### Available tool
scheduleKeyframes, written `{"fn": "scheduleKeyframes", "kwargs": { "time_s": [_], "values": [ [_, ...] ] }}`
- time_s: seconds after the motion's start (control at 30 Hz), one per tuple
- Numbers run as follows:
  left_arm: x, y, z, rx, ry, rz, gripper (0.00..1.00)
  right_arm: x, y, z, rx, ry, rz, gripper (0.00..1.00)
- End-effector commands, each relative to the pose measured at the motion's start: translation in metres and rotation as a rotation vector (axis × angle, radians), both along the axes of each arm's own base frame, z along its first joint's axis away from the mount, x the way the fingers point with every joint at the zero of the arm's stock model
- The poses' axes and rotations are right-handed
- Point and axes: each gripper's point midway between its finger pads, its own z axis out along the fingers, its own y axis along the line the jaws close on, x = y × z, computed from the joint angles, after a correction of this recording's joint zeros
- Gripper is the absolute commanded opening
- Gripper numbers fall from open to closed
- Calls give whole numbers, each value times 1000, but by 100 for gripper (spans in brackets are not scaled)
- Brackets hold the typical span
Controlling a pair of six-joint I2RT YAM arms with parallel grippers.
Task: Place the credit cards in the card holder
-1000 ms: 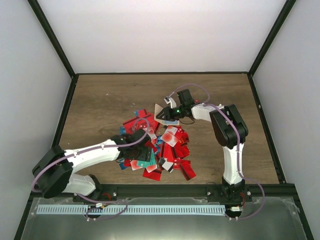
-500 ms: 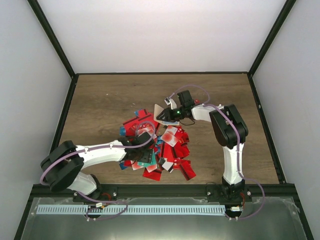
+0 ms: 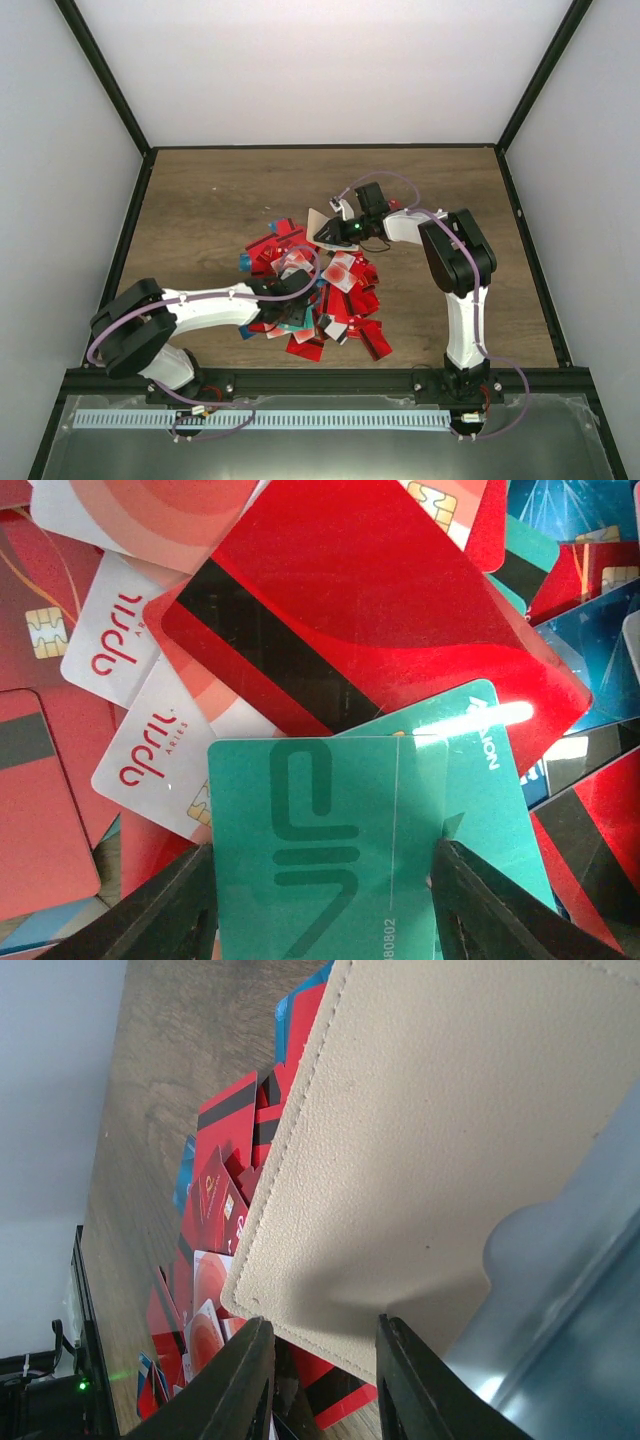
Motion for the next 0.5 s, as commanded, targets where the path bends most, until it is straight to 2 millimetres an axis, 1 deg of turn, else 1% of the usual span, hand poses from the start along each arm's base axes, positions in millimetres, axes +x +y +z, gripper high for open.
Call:
{"fn": "scheduleKeyframes", "kwargs": {
  "time_s": [0.0, 0.13, 0.3, 0.4, 0.47],
  "values": [
    [-13, 18, -23, 84, 55, -2, 56, -2, 6, 17, 16, -38, 15, 31],
    [-9, 19, -11, 75, 24, 7, 48, -2, 6, 21, 17, -44, 15, 31],
    [-4, 20, 11, 50, -27, 17, 36, -2, 6, 27, 23, -50, 15, 30],
    [-2, 21, 18, 35, -50, 23, 31, -3, 6, 29, 25, -50, 16, 31],
    [-1, 21, 21, 31, -56, 25, 30, -3, 6, 29, 24, -53, 16, 31]
  ]
}}
